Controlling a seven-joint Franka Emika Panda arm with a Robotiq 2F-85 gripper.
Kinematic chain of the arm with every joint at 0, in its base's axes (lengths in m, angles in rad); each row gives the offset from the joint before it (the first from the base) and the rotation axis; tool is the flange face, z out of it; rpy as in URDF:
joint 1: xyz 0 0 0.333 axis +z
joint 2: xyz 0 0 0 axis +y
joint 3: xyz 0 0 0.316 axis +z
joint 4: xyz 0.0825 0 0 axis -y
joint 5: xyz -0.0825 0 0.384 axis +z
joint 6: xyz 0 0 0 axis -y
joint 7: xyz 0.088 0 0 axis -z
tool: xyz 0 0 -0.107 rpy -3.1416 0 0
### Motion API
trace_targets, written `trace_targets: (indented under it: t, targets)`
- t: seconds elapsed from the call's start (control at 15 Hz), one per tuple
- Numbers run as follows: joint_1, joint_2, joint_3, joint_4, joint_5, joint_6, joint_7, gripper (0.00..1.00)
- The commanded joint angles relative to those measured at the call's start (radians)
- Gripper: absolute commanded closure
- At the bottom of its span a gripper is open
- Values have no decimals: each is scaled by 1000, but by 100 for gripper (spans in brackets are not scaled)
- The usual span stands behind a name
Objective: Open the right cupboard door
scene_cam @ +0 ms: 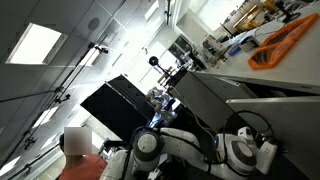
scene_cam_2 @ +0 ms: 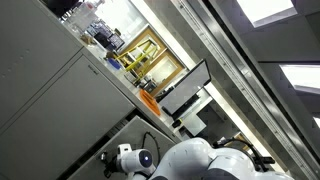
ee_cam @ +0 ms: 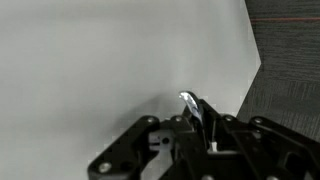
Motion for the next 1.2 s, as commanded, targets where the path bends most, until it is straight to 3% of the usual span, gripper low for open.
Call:
trace_targets:
  t: [0.0,0.13,0.67,0.73,0.8,1.13]
  targets:
    - [85,-56,-65,-191,103,73,-7,97]
    - [123,-57,-76,-250,160,112,-20,97]
    - [227,-71,-96,-346,304,93,-36,95]
    - [240,-72,-101,-355,316,93,-36,65]
    - [253,-71,-108,-365,330,93,-34,64]
    - [323,-108,-133,-453,382,92,-34,31]
